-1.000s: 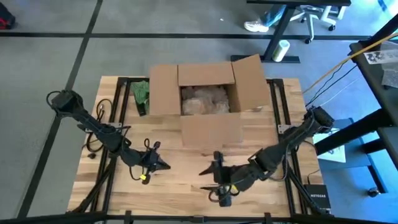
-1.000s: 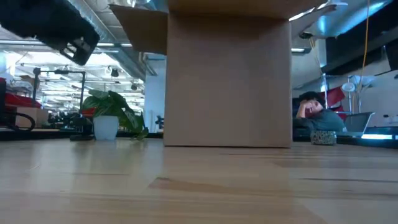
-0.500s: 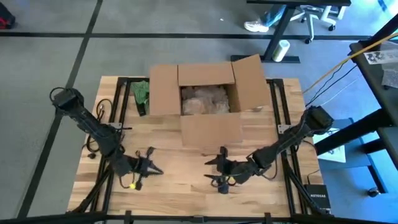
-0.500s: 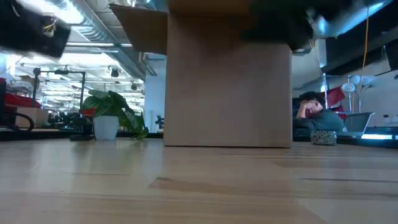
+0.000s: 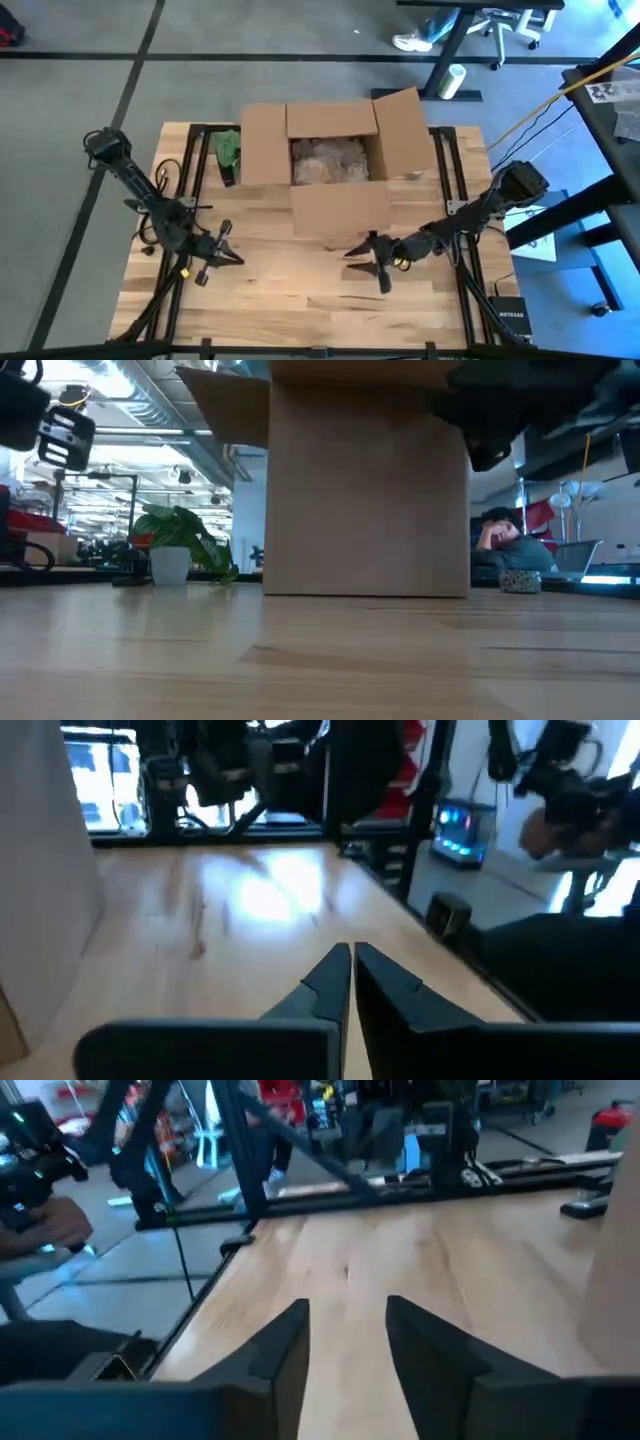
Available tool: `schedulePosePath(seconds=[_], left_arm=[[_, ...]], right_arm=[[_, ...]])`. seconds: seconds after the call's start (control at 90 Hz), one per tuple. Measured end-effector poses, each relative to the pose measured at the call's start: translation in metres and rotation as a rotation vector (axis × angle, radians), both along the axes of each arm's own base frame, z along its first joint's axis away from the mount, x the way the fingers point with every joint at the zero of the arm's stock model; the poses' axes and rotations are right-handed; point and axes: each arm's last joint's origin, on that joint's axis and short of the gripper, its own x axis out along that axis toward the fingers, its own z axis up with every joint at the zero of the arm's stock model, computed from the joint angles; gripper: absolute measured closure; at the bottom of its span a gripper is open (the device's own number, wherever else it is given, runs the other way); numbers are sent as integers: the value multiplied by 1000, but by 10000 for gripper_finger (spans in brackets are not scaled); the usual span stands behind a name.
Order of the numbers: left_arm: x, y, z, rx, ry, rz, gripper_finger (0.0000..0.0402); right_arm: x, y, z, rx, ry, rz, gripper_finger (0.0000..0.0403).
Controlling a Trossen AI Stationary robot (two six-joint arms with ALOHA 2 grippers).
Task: Wrap mug
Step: Return to Home Position
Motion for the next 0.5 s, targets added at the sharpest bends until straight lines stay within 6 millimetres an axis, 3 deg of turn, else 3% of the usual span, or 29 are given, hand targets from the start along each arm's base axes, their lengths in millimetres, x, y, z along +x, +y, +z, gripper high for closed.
schedulePosePath(seconds=[0.233, 0.5], left_arm=[[-1, 4, -12, 3, 122, 30, 402], [-2, 5, -17, -13, 168, 45, 402]], right_arm=[[-18, -15, -19, 95, 48, -69, 295], [-43, -32, -30, 152, -12, -178, 295]])
